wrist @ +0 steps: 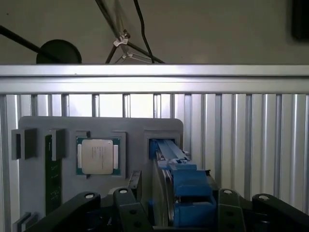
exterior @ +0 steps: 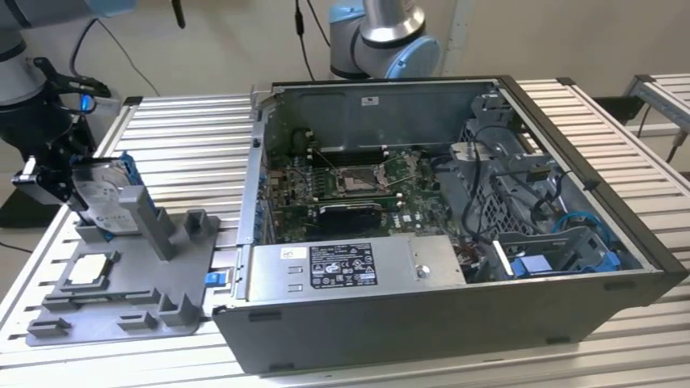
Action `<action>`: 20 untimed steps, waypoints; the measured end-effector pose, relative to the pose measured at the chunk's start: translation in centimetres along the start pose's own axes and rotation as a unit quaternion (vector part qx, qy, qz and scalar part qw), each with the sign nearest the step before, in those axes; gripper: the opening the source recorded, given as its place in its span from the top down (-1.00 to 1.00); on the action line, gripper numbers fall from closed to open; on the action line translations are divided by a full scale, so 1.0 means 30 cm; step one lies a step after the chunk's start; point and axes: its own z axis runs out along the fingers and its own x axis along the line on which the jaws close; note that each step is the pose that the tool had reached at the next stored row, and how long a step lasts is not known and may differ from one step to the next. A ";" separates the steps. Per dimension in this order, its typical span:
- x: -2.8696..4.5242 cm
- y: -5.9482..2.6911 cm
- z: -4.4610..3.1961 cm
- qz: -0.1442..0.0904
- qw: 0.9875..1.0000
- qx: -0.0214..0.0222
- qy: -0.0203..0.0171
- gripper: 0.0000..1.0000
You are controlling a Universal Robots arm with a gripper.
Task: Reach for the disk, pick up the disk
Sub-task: 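Pick up the disk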
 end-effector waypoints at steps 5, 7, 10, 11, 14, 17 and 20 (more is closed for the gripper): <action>0.000 0.000 0.003 0.000 1.000 0.000 -0.003 1.00; 0.000 -0.001 0.003 0.000 1.000 0.000 -0.003 1.00; 0.000 -0.001 0.003 0.000 1.000 0.000 -0.003 1.00; 0.000 -0.001 0.003 0.000 1.000 0.000 -0.003 1.00; 0.000 -0.001 0.003 0.000 1.000 0.000 -0.003 1.00; 0.000 -0.001 0.003 0.000 1.000 0.000 -0.003 1.00; 0.001 -0.002 0.003 -0.001 1.000 0.000 -0.009 1.00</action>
